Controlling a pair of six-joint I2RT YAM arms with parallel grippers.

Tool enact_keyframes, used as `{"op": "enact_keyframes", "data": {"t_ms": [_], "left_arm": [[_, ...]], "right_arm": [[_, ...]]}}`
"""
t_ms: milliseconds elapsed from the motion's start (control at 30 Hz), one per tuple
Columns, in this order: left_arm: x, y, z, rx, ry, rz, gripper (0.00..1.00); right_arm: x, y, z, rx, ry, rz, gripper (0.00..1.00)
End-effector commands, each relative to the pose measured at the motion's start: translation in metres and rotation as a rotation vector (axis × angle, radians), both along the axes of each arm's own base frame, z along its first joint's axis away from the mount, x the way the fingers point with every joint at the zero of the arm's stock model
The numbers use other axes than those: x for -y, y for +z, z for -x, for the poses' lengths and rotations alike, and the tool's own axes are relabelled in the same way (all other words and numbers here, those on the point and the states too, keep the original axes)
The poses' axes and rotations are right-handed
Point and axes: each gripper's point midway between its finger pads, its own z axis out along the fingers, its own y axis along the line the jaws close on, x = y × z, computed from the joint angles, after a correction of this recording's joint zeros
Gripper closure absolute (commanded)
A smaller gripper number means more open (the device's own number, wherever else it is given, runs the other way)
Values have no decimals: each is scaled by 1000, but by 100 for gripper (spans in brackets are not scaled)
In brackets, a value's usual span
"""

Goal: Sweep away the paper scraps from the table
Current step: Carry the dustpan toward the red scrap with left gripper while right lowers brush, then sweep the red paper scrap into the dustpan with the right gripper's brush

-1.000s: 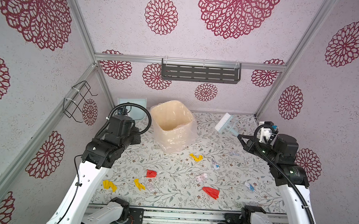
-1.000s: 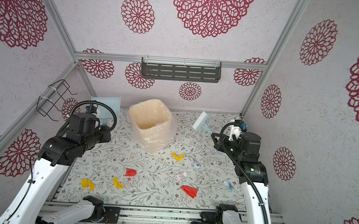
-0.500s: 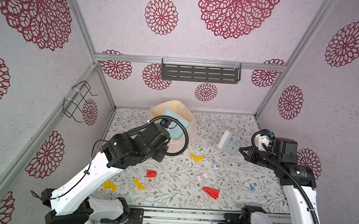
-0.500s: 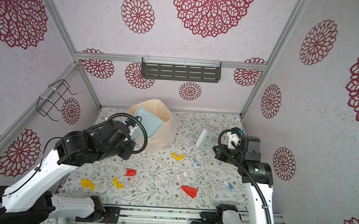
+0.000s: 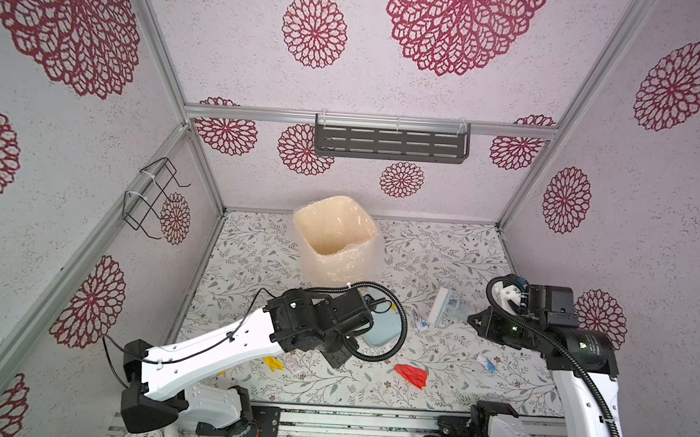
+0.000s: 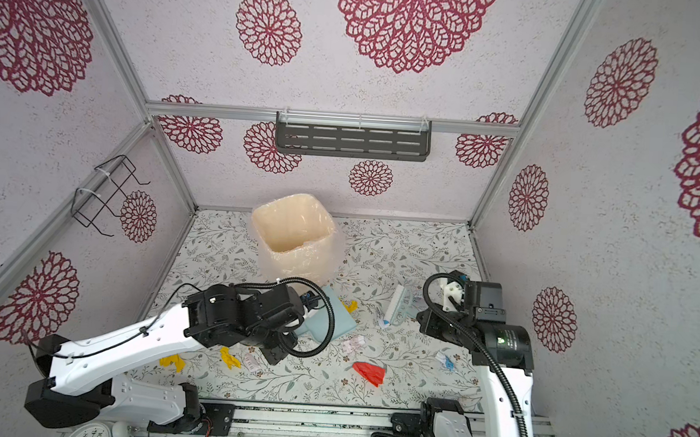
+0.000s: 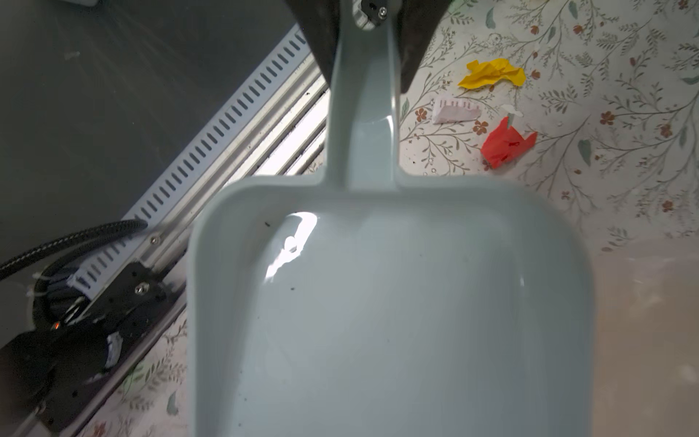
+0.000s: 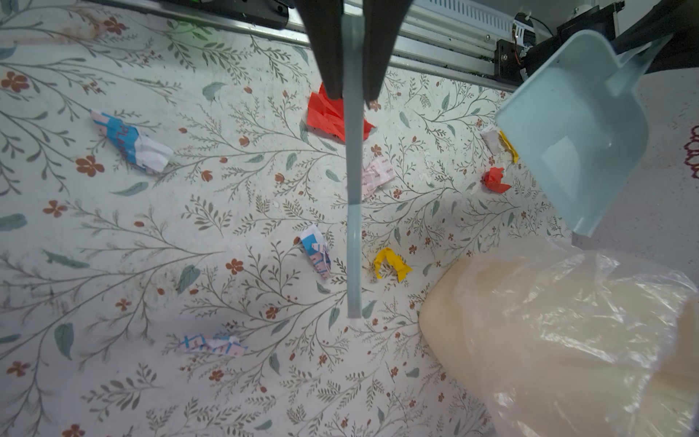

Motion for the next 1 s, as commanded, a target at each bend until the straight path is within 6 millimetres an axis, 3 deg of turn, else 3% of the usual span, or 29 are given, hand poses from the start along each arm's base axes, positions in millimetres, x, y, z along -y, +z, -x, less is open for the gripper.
{"op": "enact_keyframes", "data": {"t_ms": [0, 200, 400, 967], "left_arm": [[28, -27, 17, -106, -50, 71, 98], [38, -67, 28, -203, -79, 18, 99], [34, -89, 40, -283, -112, -66, 100], [-1, -100, 61, -377, -137, -221, 100]], "right_arm": [[9, -22, 27, -104, -5, 71, 100], [17, -32, 41, -169, -9, 143, 100], [15, -44, 48, -212, -3, 180, 100], [-3, -69, 54, -279, 71, 293, 100]]}}
